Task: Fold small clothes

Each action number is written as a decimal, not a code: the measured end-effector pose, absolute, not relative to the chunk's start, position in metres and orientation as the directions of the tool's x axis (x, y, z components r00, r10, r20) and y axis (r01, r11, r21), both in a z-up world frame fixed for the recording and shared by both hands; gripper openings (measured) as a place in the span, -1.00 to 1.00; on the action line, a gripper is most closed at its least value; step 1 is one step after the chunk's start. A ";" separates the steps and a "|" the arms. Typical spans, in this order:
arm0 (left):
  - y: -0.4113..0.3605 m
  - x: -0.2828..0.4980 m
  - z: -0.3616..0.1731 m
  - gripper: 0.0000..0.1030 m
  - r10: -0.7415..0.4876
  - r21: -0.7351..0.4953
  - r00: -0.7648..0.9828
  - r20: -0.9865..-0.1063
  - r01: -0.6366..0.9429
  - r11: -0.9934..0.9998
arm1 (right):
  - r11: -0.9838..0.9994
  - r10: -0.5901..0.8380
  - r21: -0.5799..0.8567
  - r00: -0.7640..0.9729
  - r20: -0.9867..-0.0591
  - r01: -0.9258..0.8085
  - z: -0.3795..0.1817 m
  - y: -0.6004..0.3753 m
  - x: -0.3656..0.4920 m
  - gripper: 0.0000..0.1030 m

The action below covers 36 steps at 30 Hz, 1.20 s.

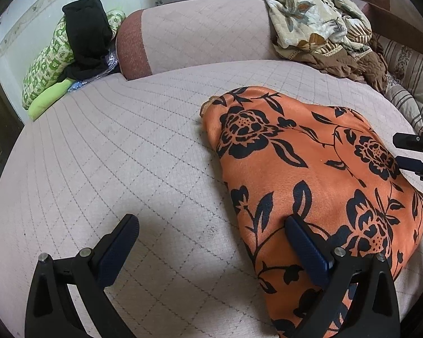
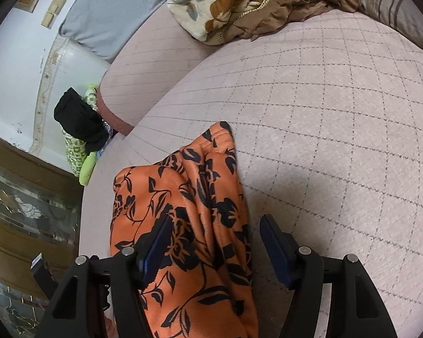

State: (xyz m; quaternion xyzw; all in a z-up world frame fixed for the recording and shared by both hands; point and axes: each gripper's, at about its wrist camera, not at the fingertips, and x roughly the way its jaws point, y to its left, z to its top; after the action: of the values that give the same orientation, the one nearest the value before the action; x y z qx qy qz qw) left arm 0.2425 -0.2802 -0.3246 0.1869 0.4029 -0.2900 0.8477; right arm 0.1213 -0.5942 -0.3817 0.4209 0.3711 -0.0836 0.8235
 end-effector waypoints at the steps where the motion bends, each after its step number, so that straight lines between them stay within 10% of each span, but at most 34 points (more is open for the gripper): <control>1: -0.280 0.242 -0.325 1.00 -0.341 0.084 0.508 -0.791 0.642 0.762 | 0.632 0.179 0.631 0.707 -0.684 0.450 -0.383 -0.595 0.122 0.33; 36: -0.297 0.272 -0.360 1.00 -0.687 -0.591 -0.094 -0.720 0.602 0.537 | 0.565 0.487 0.794 0.686 -0.540 0.224 -0.422 -0.572 0.152 0.65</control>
State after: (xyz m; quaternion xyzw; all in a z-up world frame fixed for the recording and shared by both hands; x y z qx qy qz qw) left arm 0.2715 -0.2968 -0.3598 -0.0380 0.5631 -0.4795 0.6720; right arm 0.1517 -0.5716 -0.4216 0.4589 0.3873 0.0828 0.7954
